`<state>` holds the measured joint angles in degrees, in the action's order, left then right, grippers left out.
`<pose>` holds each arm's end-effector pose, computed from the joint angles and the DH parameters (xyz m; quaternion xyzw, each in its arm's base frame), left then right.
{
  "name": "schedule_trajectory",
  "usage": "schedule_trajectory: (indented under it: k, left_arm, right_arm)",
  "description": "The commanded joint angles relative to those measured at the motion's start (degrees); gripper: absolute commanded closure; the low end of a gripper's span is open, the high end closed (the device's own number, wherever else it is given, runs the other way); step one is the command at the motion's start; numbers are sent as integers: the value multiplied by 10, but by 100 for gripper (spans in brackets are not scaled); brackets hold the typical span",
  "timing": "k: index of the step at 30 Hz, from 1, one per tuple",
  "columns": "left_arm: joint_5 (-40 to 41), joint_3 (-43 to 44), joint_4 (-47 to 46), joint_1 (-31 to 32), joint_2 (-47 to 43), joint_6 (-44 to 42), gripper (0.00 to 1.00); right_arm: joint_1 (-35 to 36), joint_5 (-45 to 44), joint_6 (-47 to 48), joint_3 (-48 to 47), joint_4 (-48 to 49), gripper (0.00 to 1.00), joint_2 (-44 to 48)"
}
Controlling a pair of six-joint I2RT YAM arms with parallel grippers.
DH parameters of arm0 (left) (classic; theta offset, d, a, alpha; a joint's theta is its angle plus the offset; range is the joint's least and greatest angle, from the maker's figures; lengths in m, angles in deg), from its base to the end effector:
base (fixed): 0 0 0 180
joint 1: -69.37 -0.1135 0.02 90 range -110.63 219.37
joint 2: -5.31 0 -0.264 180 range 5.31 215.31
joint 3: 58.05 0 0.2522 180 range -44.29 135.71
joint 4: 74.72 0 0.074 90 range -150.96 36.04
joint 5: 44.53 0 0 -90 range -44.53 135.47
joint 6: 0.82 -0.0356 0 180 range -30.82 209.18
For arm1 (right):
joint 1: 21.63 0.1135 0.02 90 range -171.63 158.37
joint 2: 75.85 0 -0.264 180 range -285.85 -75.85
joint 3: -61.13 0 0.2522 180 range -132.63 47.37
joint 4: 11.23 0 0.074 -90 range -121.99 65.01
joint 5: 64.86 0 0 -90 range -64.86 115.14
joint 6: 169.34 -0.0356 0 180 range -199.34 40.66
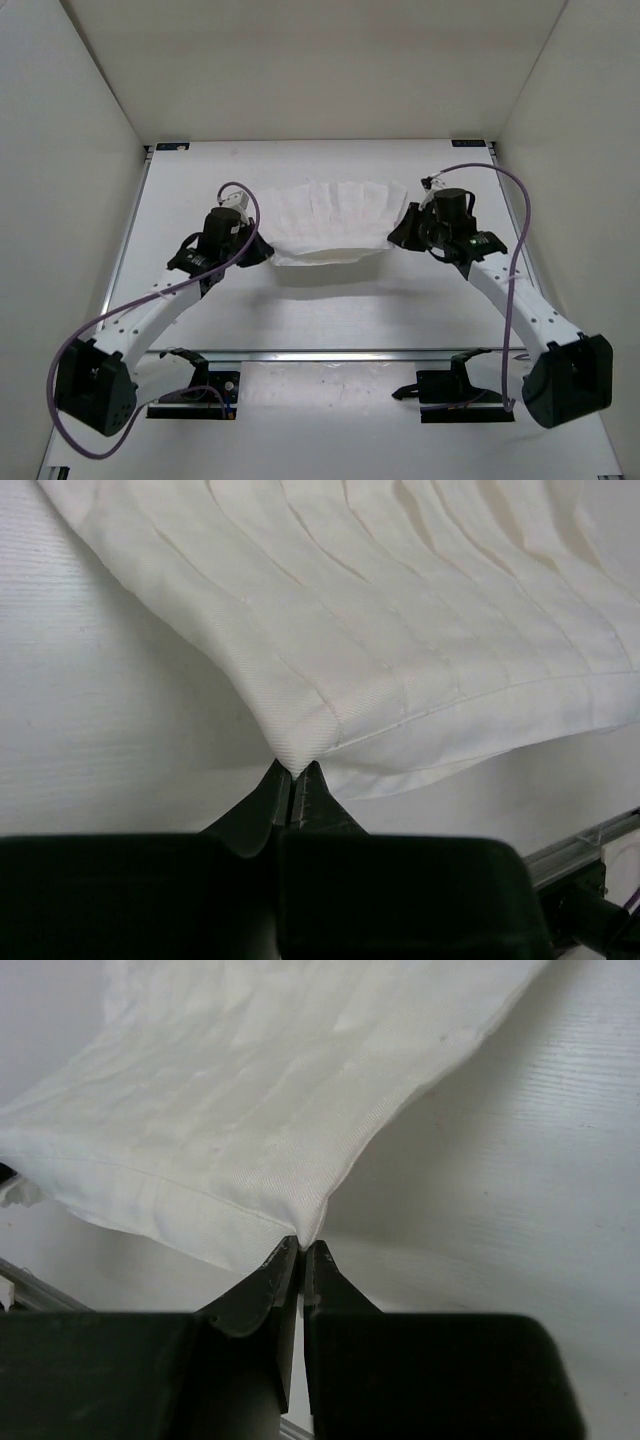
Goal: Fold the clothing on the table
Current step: Fold the skirt
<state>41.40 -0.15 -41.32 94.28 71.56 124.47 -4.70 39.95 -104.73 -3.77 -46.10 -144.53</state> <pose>0.2211 -0.1054 0.2456 -0.0681 0.9097 -0.2329 0.3371 0.2464 0.0845 0.2751 0.0102 0.8954 0.2634 0.3588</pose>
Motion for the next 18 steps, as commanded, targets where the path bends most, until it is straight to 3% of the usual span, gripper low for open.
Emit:
schedule_trajectory:
  k: [1,8,13,18]
  left_arm:
    - [15,-24,63,1,-55,-25,100]
    - [-32,-179,66,72,-165,46,100]
    - [-87,-205,145,39,-327,91,100]
    - [-124,-182,180,27,-387,118,100]
  right_arm:
    - [12,-31,12,11,-71,100,46]
    - [92,-44,-66,145,-177,100,144]
    - [158,-25,-152,184,-272,100,288]
    - [93,57,-137,177,-335,100,360]
